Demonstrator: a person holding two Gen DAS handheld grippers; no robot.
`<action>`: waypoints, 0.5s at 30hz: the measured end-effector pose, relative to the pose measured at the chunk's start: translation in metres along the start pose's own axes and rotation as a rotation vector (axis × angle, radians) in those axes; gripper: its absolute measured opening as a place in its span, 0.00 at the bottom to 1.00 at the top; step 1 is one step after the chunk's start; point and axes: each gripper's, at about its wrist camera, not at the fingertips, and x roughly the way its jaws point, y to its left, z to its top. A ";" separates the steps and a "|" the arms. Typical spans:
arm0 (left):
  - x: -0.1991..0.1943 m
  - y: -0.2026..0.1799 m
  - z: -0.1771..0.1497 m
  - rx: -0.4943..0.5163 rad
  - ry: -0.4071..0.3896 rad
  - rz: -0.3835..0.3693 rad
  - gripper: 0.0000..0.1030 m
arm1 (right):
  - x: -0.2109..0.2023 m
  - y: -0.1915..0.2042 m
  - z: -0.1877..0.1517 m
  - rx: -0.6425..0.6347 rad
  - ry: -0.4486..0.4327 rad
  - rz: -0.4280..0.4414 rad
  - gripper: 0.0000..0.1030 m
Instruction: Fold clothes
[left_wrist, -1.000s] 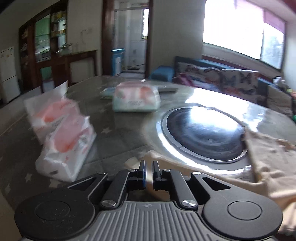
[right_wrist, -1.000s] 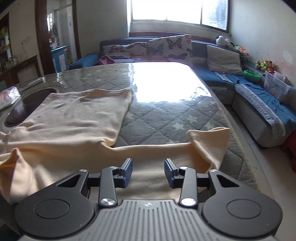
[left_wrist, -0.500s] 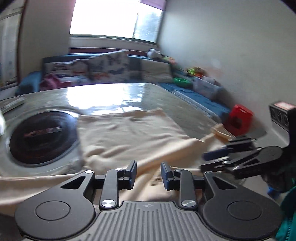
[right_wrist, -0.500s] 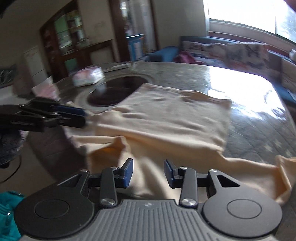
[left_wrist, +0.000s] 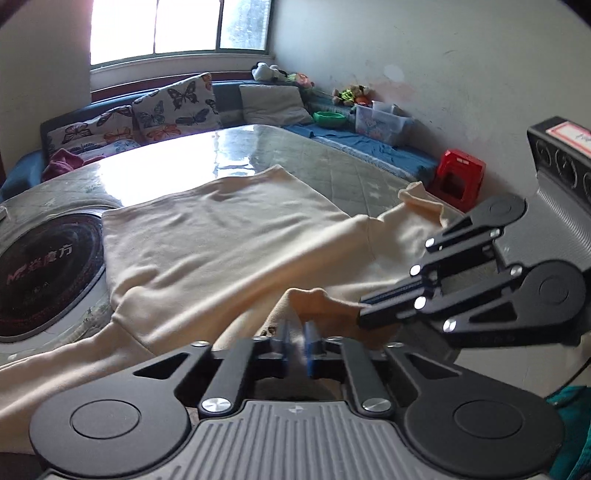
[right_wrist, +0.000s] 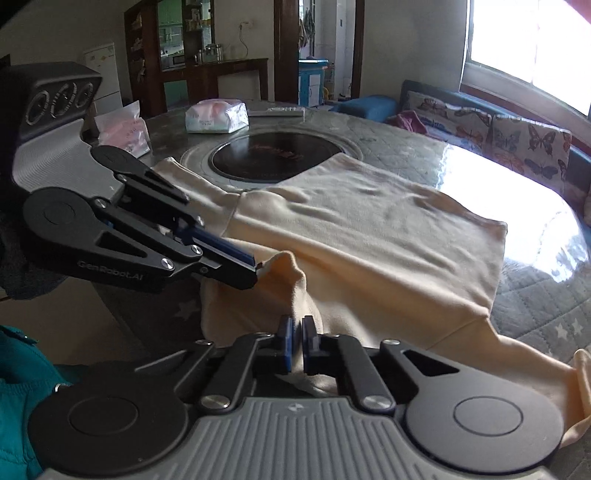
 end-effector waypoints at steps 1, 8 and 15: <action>-0.004 0.000 -0.001 0.003 -0.004 -0.009 0.03 | -0.005 0.002 0.000 -0.012 -0.002 0.005 0.02; -0.030 -0.010 -0.006 0.041 -0.022 -0.100 0.03 | -0.033 0.013 -0.004 -0.087 0.044 0.047 0.02; -0.027 -0.007 -0.012 0.047 0.010 -0.142 0.03 | -0.034 0.010 -0.009 -0.075 0.107 0.134 0.05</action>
